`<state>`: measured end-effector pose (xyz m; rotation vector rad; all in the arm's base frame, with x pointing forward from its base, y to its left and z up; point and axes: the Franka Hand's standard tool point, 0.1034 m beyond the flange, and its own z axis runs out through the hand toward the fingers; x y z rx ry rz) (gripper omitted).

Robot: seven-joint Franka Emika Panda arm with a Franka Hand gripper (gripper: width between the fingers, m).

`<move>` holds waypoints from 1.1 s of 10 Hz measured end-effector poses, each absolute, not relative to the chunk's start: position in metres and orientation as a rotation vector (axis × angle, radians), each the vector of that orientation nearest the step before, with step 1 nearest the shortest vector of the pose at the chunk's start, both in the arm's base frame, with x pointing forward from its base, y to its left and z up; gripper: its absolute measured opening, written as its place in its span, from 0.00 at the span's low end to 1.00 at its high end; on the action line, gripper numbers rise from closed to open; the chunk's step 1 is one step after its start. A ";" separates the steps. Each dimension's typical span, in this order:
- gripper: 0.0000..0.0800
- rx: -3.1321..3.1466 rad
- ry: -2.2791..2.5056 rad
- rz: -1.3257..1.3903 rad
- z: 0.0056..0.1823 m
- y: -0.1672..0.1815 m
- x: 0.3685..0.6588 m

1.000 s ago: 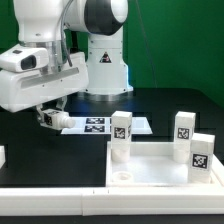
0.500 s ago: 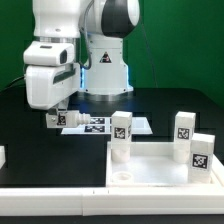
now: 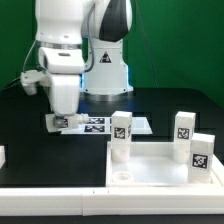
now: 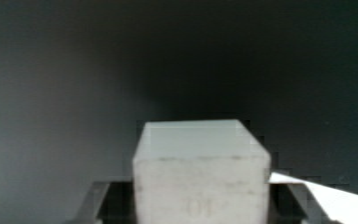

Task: Assemble square table

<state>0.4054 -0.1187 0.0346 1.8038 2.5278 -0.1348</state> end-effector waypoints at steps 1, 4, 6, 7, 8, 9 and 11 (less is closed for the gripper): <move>0.36 1.687 2.631 -0.166 0.034 -0.114 0.406; 0.36 1.449 2.769 -0.200 0.034 -0.120 0.404; 0.36 1.209 2.933 -0.234 0.026 -0.124 0.400; 0.36 1.109 2.988 -0.248 0.021 -0.123 0.400; 0.36 1.061 3.036 -0.266 0.016 -0.125 0.399; 0.36 1.056 3.052 -0.279 0.014 -0.127 0.399; 0.37 1.083 3.040 -0.280 0.014 -0.128 0.399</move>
Offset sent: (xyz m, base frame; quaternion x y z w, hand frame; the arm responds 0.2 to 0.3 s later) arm 0.0000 0.0000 0.0000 0.0000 0.0000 -0.1938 0.9810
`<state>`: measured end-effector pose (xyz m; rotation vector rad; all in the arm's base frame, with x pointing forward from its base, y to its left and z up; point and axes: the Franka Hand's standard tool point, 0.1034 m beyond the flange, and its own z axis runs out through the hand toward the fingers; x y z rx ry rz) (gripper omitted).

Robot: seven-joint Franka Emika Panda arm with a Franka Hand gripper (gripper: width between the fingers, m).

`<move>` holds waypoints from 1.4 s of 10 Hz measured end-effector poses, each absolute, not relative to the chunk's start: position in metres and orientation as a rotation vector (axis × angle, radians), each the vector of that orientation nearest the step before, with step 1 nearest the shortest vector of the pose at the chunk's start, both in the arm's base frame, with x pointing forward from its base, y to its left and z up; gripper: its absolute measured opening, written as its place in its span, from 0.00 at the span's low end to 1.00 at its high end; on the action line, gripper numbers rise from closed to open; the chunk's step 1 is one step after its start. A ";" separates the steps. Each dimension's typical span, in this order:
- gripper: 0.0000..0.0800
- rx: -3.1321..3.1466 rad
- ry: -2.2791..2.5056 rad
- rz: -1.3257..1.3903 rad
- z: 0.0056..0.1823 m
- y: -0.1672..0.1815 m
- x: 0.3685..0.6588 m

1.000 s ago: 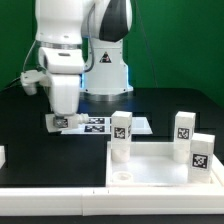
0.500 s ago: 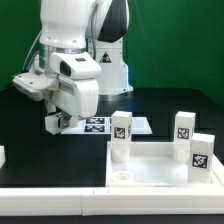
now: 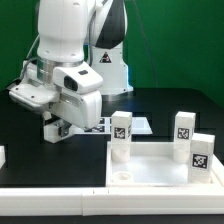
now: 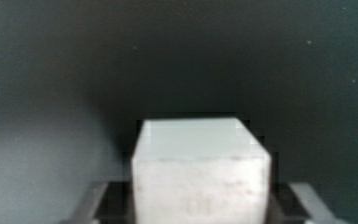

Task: Assemble square table

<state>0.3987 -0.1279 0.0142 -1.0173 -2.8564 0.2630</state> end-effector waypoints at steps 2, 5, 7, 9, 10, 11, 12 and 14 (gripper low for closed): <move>0.59 -1.077 -2.838 0.267 0.014 -0.128 0.398; 0.80 -1.510 -2.737 0.262 0.047 -0.122 0.419; 0.81 -1.912 -2.524 0.255 0.053 -0.114 0.430; 0.81 -2.304 -2.177 0.314 0.047 -0.108 0.439; 0.81 -2.318 -2.163 0.316 0.048 -0.108 0.440; 0.81 -2.323 -2.153 0.319 0.047 -0.110 0.437; 0.81 -2.422 -2.052 0.315 0.047 -0.110 0.437; 0.81 -2.509 -1.952 0.309 0.046 -0.110 0.437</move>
Offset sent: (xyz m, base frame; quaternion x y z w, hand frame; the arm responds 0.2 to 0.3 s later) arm 0.0093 -0.0083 0.0520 0.0036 -0.0837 0.0466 0.9954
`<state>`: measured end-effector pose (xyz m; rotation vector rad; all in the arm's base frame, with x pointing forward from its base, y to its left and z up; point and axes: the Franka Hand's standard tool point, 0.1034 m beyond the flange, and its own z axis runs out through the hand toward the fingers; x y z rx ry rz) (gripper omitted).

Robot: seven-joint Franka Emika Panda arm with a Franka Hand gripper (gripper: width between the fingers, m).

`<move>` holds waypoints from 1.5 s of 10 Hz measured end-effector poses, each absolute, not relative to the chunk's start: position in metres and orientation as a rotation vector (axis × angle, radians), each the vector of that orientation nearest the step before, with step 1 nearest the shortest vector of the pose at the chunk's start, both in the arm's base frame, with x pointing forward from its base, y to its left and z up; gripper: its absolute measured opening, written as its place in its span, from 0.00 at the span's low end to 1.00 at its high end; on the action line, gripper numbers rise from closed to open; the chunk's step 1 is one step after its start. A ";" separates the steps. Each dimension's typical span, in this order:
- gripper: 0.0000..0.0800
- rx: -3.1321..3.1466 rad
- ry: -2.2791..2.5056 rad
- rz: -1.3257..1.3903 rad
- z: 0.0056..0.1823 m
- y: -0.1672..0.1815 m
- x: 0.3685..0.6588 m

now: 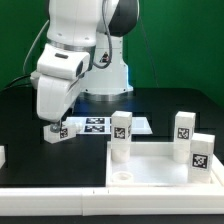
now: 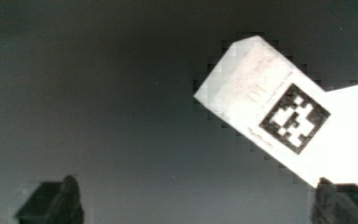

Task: Assemble square table

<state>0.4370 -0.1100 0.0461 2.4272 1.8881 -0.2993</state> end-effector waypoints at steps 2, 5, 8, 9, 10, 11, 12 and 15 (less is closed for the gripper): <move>0.81 2.721 1.406 -0.234 0.052 -0.118 0.439; 0.81 3.000 0.766 -0.198 0.058 -0.130 0.446; 0.81 3.052 0.506 -0.194 0.055 -0.124 0.444; 0.81 3.075 0.368 -0.192 0.054 -0.124 0.443; 0.81 3.108 0.068 -0.217 0.048 -0.128 0.441; 0.81 3.127 -0.250 -0.286 0.046 -0.130 0.437; 0.81 3.144 -0.495 -0.384 0.052 -0.131 0.442; 0.81 3.112 -0.755 -0.351 0.051 -0.132 0.451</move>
Offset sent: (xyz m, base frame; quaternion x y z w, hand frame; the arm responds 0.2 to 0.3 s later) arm 0.0014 -0.0202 0.0034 0.0591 -0.0081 0.4223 0.9045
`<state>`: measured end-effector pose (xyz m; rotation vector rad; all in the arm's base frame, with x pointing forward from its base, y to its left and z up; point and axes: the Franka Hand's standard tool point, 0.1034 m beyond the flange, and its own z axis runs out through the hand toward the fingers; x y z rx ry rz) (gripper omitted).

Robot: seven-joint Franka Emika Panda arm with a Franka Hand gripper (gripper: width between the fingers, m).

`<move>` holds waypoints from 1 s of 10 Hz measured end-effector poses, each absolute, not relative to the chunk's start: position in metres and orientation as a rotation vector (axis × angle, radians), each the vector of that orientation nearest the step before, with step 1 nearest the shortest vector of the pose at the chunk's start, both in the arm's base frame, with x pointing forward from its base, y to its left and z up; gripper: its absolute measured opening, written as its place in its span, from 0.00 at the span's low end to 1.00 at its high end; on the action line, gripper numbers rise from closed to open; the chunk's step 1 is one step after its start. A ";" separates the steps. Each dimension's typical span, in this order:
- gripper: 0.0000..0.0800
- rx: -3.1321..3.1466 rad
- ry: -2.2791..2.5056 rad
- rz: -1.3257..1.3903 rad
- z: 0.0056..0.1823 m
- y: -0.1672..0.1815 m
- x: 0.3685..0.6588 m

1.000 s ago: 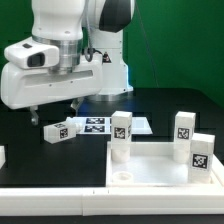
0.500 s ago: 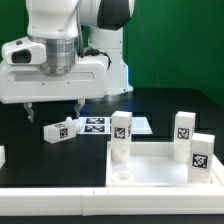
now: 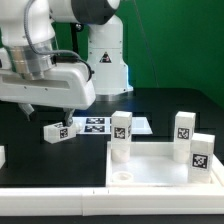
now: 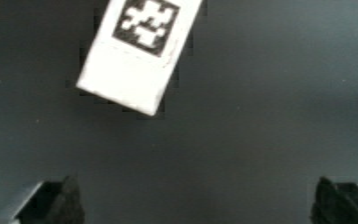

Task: Assemble square table

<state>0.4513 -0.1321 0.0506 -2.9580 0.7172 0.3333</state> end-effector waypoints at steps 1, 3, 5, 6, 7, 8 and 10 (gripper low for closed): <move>0.81 -2.948 0.768 0.335 0.050 -0.133 0.451; 0.81 -2.809 0.880 0.436 0.049 -0.133 0.441; 0.81 -2.610 0.930 0.755 0.055 -0.128 0.432; 0.81 -2.491 0.942 0.883 0.056 -0.133 0.436; 0.81 -2.447 0.929 0.960 0.051 -0.137 0.437; 0.81 -2.388 0.905 1.058 0.051 -0.135 0.433; 0.81 -2.318 0.877 1.171 0.047 -0.137 0.431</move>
Offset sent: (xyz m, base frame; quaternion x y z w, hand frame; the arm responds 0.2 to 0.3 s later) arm -0.0033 0.0109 0.0026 0.0863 -0.1918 0.1354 0.9682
